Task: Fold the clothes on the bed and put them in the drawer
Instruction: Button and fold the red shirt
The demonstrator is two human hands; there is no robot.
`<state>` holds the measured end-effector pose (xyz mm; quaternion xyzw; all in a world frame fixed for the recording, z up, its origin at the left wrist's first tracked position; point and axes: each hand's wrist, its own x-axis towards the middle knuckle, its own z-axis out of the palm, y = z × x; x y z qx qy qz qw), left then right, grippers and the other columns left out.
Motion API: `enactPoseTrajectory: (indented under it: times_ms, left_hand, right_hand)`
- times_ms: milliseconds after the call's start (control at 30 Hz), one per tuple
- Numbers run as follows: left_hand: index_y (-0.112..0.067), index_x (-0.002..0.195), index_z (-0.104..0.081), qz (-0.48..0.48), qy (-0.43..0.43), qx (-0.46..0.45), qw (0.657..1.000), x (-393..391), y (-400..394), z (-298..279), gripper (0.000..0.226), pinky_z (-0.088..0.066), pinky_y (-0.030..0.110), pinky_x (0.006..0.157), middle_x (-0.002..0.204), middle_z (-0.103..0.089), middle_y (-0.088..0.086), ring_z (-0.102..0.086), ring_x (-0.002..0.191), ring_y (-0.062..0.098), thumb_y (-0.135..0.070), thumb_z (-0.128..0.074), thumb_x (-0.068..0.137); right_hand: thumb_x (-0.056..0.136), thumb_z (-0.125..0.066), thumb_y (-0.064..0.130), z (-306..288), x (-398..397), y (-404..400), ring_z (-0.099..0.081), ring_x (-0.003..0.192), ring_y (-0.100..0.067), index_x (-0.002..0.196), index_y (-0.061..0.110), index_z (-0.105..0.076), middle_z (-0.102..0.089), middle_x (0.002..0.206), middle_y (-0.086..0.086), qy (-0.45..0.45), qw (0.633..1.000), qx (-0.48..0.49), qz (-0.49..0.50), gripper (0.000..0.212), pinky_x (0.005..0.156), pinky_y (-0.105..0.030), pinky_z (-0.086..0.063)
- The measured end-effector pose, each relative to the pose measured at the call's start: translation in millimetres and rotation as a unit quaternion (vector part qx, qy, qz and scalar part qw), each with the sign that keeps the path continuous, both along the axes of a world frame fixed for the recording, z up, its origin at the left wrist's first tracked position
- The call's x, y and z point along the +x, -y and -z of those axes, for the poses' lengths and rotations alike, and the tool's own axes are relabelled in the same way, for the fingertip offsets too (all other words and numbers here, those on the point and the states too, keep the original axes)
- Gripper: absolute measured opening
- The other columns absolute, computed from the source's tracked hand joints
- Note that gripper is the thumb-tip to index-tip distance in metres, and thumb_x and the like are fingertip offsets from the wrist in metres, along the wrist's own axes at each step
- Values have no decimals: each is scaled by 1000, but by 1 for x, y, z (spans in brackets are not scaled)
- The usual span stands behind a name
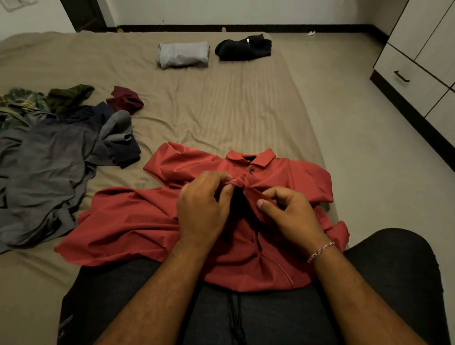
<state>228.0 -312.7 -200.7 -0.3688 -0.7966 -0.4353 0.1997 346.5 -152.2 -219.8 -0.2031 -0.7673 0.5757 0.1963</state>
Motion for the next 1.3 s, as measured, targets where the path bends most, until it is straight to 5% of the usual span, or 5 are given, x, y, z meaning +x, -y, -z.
enactPoseTrajectory:
  times_ms: [467, 767, 900, 1033, 1300]
  left_hand:
    - [-24, 104, -73, 63, 60, -148, 985, -43, 27, 2, 31, -48, 28, 80, 98, -64, -7, -62, 91, 14, -7, -61, 81]
    - [-38, 161, -17, 127, 109, -583, 795, -39, -55, 32, 86, -52, 44, 83, 132, -64, 12, -65, 113, 37, -24, -64, 91]
    - [-40, 163, 4, 58, 95, -497, 860, -58, -80, 37, 93, -48, 42, 73, 124, -66, 14, -68, 101, 37, -25, -57, 94]
    - [-34, 146, -46, -7, 87, -315, 945, -79, -69, 24, 52, -55, 46, 78, 119, -68, 8, -69, 101, 38, -32, -54, 95]
    - [-29, 97, -74, 14, 73, -150, 986, -81, -14, -7, 10, -55, 33, 73, 83, -73, -10, -67, 77, 13, -27, -76, 87]
  right_hand:
    - [89, -79, 13, 14, 6, -30, -59, 59, -9, 83, 5, -73, -69, 69, -4, 106, 993, -37, 42, 12, 58, -26, -50]
    - [92, -75, 16, 50, -58, -33, -60, 70, -15, 73, 18, -64, -67, 76, -1, 182, 982, 36, -21, 22, 75, -39, -55]
    - [91, -76, 14, 53, -85, -55, -61, 85, -16, 70, 24, -61, -63, 97, -4, 132, 989, 73, 13, 27, 84, -38, -49]
    - [89, -76, 11, 33, -88, -75, -57, 124, -18, 71, 28, -60, -63, 123, -3, 73, 984, 145, 67, 30, 106, -32, -42]
    - [85, -84, 20, 10, -17, -92, -45, 55, -4, 73, 6, -69, -57, 62, 5, 55, 990, 63, 111, 25, 53, -20, -39]
